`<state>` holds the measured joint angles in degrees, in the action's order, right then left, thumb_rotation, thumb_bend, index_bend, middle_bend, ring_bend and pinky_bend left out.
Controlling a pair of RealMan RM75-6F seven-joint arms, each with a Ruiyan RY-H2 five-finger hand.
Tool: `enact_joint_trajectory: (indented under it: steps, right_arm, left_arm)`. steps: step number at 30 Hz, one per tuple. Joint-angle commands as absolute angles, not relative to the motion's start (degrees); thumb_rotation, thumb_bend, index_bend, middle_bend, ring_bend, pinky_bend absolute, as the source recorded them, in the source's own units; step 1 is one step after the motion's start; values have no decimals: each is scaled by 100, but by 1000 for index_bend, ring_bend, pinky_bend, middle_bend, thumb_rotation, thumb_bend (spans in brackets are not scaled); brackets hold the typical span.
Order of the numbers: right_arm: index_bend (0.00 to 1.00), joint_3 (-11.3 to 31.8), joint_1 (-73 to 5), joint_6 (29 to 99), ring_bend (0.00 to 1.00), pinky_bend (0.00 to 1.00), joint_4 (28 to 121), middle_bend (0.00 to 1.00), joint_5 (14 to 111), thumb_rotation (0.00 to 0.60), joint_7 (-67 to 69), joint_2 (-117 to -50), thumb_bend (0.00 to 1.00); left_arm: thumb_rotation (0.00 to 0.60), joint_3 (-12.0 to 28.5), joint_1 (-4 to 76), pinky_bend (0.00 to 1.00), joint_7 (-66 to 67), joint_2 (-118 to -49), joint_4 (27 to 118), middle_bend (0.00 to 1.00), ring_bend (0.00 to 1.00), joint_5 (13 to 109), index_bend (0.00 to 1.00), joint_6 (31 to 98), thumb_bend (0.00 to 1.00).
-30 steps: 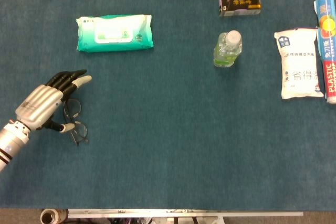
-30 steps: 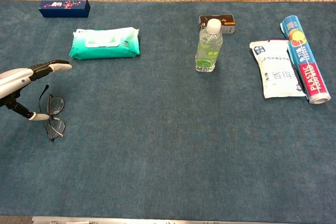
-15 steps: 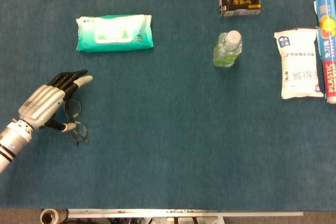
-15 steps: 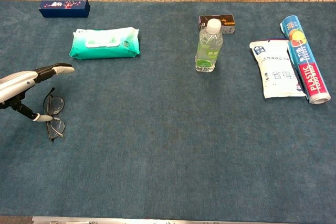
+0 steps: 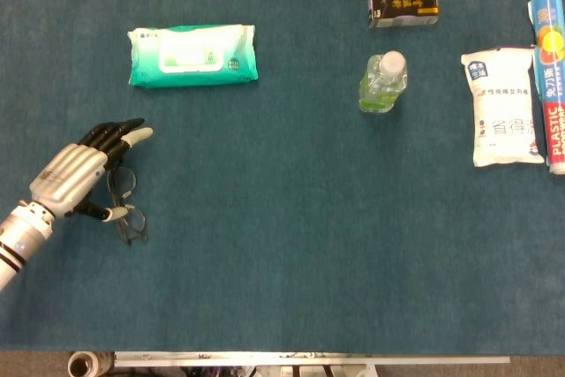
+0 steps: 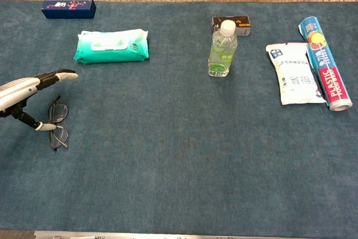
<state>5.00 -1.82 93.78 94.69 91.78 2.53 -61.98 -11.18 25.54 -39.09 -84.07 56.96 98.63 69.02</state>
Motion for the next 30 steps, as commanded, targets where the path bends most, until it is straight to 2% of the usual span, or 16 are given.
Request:
enact_joint_trajectory:
  steps: [1,10,14,22,30]
  right_arm:
    - [143,500,-178,9385,174,325,9469,202,9181,600,258,-6197,12]
    - [143,503,-174,9397,174,325,9468,202,9184,600,267,-6192,11]
    - [143,507,-168,9411,174,325,9471,201,9185,600,276,-6185,11]
    - [143,488,-177,9392,174,325,9472,201,9217,600,253,-6195,12]
    - [143,478,-215,9305,174,325,9439,201,9195,600,141,-6258,12]
  left_arm:
    - [600,-1128,2552,30,-3916,-8424,5673,0,0,9853,0,6877,0]
    - [600,-1138,2548,30,-3933,-8466,5606,0,0,9832,0,6847,0]
    - [600,-1114,2526,30,-3873,-8313,5814,0,0,9889,0,7078,0]
    - [600,-1017,2318,30,-3095,-7463,7097,0,0,10056,0,7967,0]
    - [600,-742,1796,56,-793,-6416,8676,0,0,9706,0,8630,0]
